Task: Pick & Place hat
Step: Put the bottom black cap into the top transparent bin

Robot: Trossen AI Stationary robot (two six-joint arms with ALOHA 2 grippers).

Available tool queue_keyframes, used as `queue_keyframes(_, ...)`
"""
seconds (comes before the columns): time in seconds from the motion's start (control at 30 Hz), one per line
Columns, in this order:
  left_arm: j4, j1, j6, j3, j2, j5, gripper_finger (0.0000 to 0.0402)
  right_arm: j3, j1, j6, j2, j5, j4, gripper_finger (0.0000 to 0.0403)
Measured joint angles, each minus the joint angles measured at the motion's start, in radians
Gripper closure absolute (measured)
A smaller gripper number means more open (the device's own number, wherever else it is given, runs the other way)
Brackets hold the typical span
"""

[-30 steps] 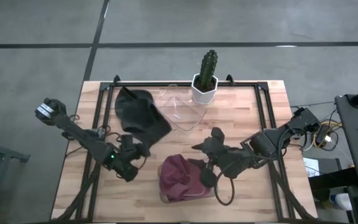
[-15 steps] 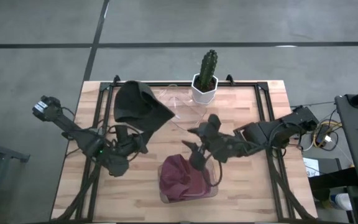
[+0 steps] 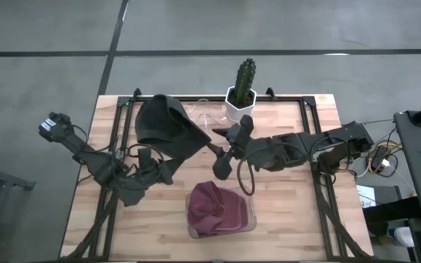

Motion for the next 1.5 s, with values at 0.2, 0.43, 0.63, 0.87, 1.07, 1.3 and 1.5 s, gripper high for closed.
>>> queue_keyframes(0.2,0.006,-0.012,0.004,0.004,0.000,0.004,0.0397,0.000,-0.040,0.004,0.000,-0.106,0.011,0.0190)
queue_keyframes(0.43,0.026,-0.012,0.016,0.004,0.000,0.038,0.0397,0.000,-0.080,0.078,0.021,-0.251,0.042,0.0282)
queue_keyframes(0.63,0.024,-0.014,0.026,0.006,-0.003,0.050,0.0389,0.001,-0.115,0.111,0.029,-0.351,0.041,0.0387)
queue_keyframes(0.87,0.026,-0.013,0.046,-0.001,-0.014,0.031,0.0356,0.000,-0.127,0.118,0.025,-0.369,0.042,0.0392)
queue_keyframes(1.07,0.027,-0.013,0.107,0.000,-0.047,0.010,0.0312,0.000,-0.141,0.133,-0.003,-0.380,0.010,0.0393)
queue_keyframes(1.3,-0.020,-0.031,0.214,-0.001,-0.081,-0.003,0.0268,0.016,-0.185,0.133,-0.043,-0.379,-0.074,0.0393)
queue_keyframes(1.5,-0.111,-0.051,0.297,-0.002,-0.126,0.000,0.0260,0.018,-0.286,0.234,-0.066,-0.404,-0.215,0.0391)
